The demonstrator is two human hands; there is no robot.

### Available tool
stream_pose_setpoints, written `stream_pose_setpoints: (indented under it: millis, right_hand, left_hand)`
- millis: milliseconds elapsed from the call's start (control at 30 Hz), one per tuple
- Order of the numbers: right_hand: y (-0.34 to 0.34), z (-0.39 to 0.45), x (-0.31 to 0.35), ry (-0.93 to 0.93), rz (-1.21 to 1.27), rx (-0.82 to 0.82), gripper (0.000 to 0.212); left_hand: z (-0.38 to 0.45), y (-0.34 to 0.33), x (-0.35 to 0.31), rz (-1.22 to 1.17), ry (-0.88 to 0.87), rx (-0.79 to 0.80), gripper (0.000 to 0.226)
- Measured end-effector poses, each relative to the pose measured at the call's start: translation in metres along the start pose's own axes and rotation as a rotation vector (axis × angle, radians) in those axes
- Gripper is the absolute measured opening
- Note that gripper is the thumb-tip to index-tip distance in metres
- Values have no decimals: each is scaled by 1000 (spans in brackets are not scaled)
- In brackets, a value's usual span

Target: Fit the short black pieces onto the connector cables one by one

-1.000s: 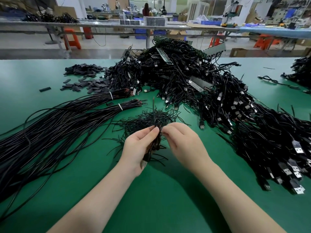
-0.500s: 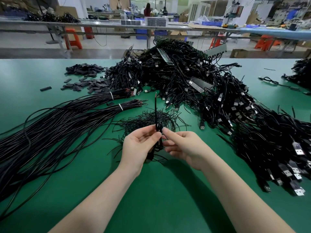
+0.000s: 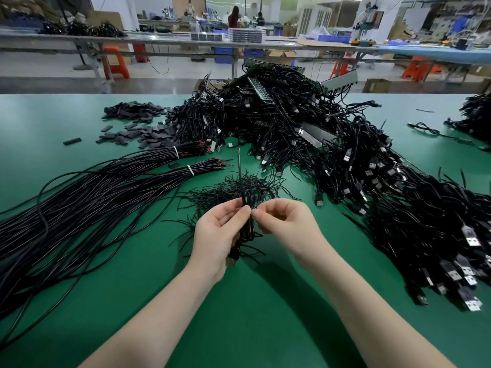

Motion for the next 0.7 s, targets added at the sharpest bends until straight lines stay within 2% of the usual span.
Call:
stream_pose_setpoints:
  millis: [67, 167, 233, 267, 333, 400, 467, 500, 700]
  right_hand:
    - [-3, -4, 21, 355, -352, -61, 14]
    - [-16, -22, 42, 827, -641, -43, 2]
    - [-20, -28, 43, 970, -750, -10, 5]
    - [-18, -25, 42, 932, -717, 4, 6]
    - [-6, -14, 41, 707, -532, -26, 4]
    - [7, -3, 29, 354, -302, -96, 11]
    - [7, 2, 10, 11, -83, -56, 28]
    - [5, 1, 3, -100, 2, -12, 31]
    - [-6, -7, -14, -435, 359, 106, 14]
  left_hand:
    - [0, -2, 4, -77, 119, 36, 24]
    - [-5, -12, 12, -303, 323, 135, 17]
    - [-8, -16, 13, -370, 371, 163, 12]
    - [-7, -16, 12, -366, 342, 159, 13]
    - [-1, -11, 5, -299, 201, 105, 14]
    - [3, -4, -4, -203, 41, 43, 20]
    - [5, -1, -7, -139, -51, 25, 31]
    - [4, -1, -7, -116, -74, 36, 33]
    - [2, -6, -10, -8, -147, 112, 27]
Point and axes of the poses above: each hand's wrist, its own z-axis towards the middle knuckle, its own y-axis out of the back of the hand, x = y × z, the point moved 7 cm from there along z, towards the middle knuckle, and after that the axes turned 8 degrees about z, right-handed, at the moved point
